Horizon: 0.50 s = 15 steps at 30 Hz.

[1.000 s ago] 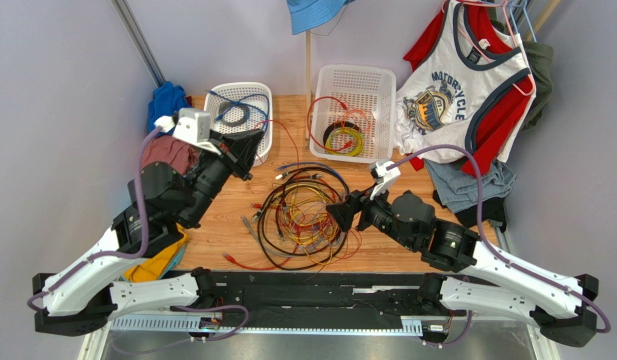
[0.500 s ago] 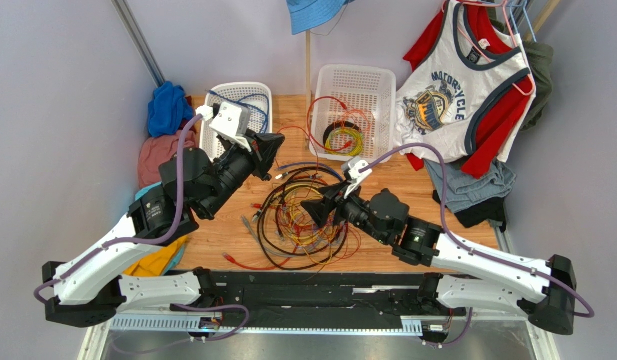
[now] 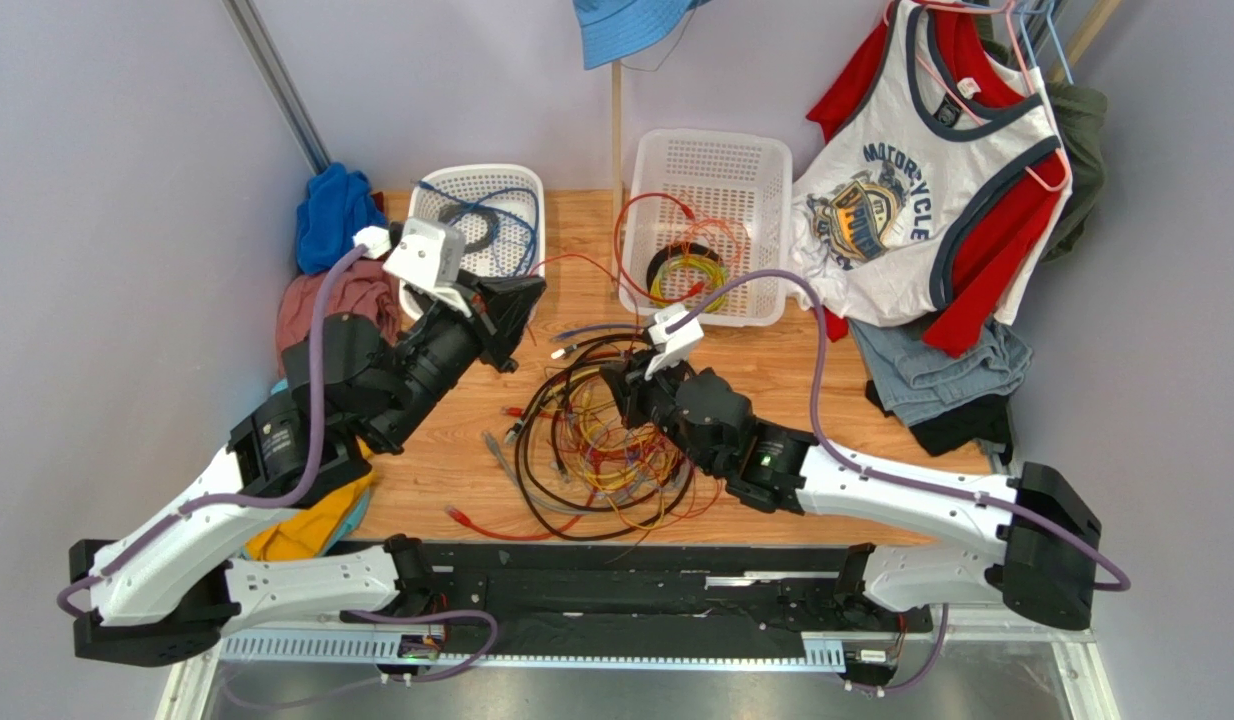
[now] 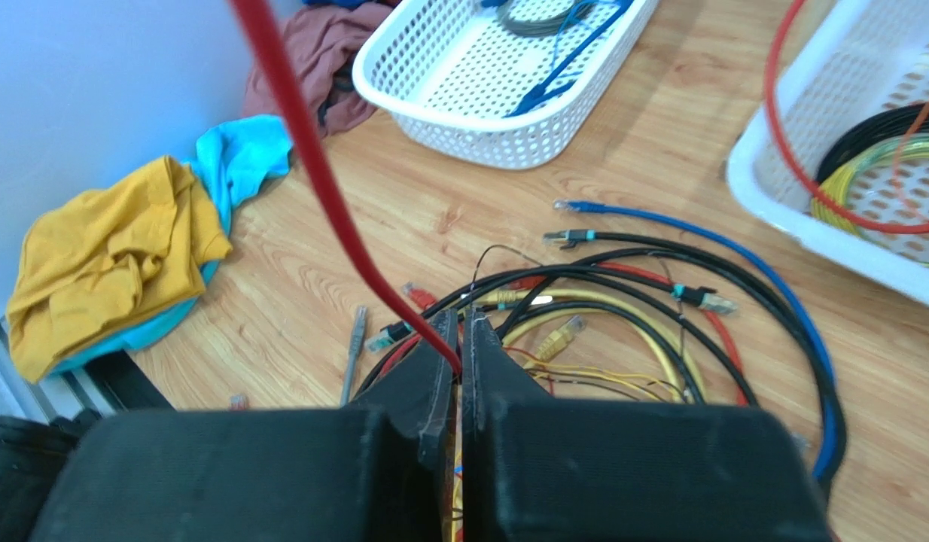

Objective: Untangle the cables

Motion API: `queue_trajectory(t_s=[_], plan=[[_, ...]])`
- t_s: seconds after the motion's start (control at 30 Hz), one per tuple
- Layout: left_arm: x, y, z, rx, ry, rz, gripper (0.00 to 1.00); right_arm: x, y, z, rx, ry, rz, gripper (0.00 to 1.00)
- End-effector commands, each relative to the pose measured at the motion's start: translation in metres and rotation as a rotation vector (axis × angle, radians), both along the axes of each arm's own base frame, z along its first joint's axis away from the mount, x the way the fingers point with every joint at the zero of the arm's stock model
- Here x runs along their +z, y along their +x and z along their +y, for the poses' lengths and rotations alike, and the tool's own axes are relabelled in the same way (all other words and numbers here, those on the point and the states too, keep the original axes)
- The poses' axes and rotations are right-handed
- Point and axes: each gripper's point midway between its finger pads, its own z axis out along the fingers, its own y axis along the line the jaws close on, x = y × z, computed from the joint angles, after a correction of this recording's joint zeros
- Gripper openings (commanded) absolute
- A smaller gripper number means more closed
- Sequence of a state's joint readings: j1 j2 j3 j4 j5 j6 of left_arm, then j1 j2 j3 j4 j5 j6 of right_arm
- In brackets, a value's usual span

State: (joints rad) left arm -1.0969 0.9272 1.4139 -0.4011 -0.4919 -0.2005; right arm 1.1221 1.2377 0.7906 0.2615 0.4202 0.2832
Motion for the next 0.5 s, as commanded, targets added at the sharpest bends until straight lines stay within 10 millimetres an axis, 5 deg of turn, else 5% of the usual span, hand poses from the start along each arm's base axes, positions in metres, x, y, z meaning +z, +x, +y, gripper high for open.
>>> queue_trajectory(t_s=[0.0,0.07,0.1,0.17,0.2,0.33,0.4,0.47], plan=[[-0.021,0.002,0.032,0.109,-0.052,0.022,0.00,0.110,0.009,-0.037,-0.124,0.170,-0.131,0.00],[-0.026,0.000,0.049,0.150,-0.131,0.020,0.00,0.165,-0.001,-0.060,-0.131,0.251,-0.195,0.00],[-0.053,0.003,0.047,0.166,-0.102,0.047,0.00,0.174,-0.003,-0.068,-0.136,0.234,-0.214,0.00],[-0.065,0.001,0.060,0.204,-0.177,0.071,0.00,0.221,-0.011,-0.088,-0.146,0.295,-0.270,0.00],[-0.090,0.003,0.057,0.213,-0.153,0.096,0.00,0.229,-0.012,-0.095,-0.153,0.269,-0.297,0.00],[-0.126,0.001,0.065,0.244,-0.208,0.161,0.05,0.295,-0.017,-0.123,-0.201,0.293,-0.393,0.00],[-0.146,0.001,0.064,0.249,-0.192,0.186,0.31,0.332,-0.024,-0.136,-0.205,0.308,-0.443,0.00],[-0.158,0.000,0.063,0.250,-0.200,0.212,0.63,0.340,-0.020,-0.132,-0.208,0.254,-0.462,0.00]])
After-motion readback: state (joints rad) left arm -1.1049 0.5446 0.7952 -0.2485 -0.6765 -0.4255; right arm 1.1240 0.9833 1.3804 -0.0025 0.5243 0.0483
